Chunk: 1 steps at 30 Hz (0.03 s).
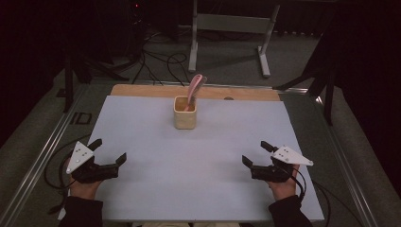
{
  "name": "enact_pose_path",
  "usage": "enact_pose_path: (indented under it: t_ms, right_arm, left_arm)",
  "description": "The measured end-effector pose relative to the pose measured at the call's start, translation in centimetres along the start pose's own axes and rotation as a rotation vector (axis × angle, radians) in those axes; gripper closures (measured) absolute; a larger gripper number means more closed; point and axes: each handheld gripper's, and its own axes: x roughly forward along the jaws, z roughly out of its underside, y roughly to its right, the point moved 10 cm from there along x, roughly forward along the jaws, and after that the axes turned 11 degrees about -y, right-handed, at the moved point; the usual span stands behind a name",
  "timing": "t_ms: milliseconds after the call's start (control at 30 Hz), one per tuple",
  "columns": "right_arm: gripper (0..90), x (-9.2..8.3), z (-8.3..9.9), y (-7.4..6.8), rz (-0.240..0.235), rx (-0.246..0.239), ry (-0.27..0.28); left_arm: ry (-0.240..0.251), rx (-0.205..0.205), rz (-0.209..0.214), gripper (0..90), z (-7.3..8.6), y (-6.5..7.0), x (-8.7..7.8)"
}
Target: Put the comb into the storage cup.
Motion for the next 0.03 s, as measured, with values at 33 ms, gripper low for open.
enact_pose_path:
  t_ms: [33]
  right_arm:
    - [8.2, -0.06, 0.14, 0.11, -0.001, 0.005, -0.001]
  left_arm:
    - [0.001, -0.001, -0.001, 0.0, 0.01, -0.04, -0.01]
